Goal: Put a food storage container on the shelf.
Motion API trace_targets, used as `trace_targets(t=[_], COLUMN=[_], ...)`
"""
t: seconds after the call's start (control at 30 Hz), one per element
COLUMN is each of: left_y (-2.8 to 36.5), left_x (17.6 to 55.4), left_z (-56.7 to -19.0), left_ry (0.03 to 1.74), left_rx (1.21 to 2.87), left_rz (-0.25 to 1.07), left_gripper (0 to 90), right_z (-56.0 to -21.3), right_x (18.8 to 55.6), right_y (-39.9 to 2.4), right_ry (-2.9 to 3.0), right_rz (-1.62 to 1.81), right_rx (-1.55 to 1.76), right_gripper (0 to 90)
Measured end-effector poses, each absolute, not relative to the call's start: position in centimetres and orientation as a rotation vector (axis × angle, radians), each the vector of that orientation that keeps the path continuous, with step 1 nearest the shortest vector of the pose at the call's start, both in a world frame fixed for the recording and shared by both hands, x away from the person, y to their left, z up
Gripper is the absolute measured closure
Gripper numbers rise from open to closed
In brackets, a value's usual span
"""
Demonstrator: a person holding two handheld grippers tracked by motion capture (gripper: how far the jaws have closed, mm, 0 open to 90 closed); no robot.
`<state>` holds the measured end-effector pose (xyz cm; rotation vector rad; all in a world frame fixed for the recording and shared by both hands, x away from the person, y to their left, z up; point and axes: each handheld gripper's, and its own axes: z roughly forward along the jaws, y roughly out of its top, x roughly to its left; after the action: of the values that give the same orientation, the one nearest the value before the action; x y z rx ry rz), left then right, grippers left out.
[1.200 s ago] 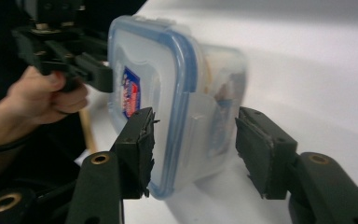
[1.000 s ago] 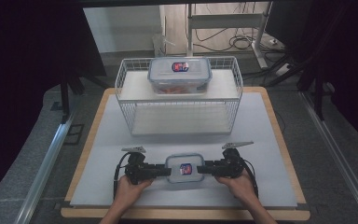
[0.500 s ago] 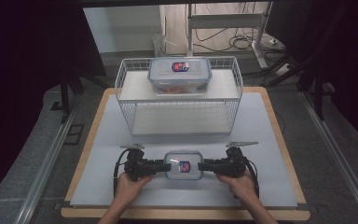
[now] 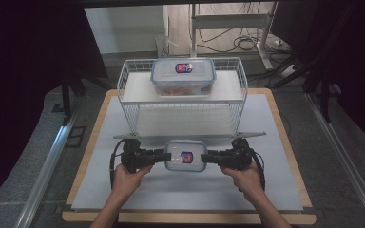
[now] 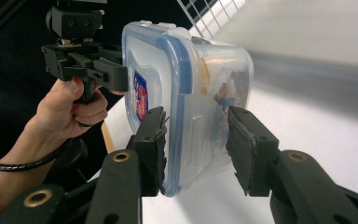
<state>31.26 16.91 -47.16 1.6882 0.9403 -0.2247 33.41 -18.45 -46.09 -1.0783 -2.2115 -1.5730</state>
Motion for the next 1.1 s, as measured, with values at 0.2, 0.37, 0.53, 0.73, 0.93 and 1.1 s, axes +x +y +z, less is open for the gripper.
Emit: trace_targets(t=[0.2,0.37,0.53,0.73,0.93,1.1], left_y=[17.4,17.6,17.8,18.0,18.2,18.4], left_x=[32.1,32.9,34.1,35.9,37.9,39.9], left_z=[-44.4,-42.0,-38.7,-34.8,-31.4,-29.1], left_ry=[0.915,0.913,0.898,0.879,0.869,0.870], left_rx=[1.672,1.682,1.688,1.686,1.678,1.655], left_rz=[-0.208,-0.189,-0.152,-0.125,-0.096,-0.086], left_gripper=[58.0,57.9,57.7,57.7,57.5,57.3], right_z=[-43.4,-41.2,-38.3,-34.4,-31.2,-28.8], right_x=[34.4,35.4,36.7,38.5,40.4,42.1], right_y=[-18.2,-17.9,-17.6,-17.4,-17.2,-17.0], right_ry=[-2.207,-2.208,-2.210,-2.215,-2.215,-2.216], right_rz=[-1.618,-1.644,-1.678,-1.722,-1.757,-1.780], right_rx=[-1.056,-1.043,-1.035,-1.019,-1.011,-1.019], right_gripper=[58.3,58.2,58.1,58.0,58.0,58.0])
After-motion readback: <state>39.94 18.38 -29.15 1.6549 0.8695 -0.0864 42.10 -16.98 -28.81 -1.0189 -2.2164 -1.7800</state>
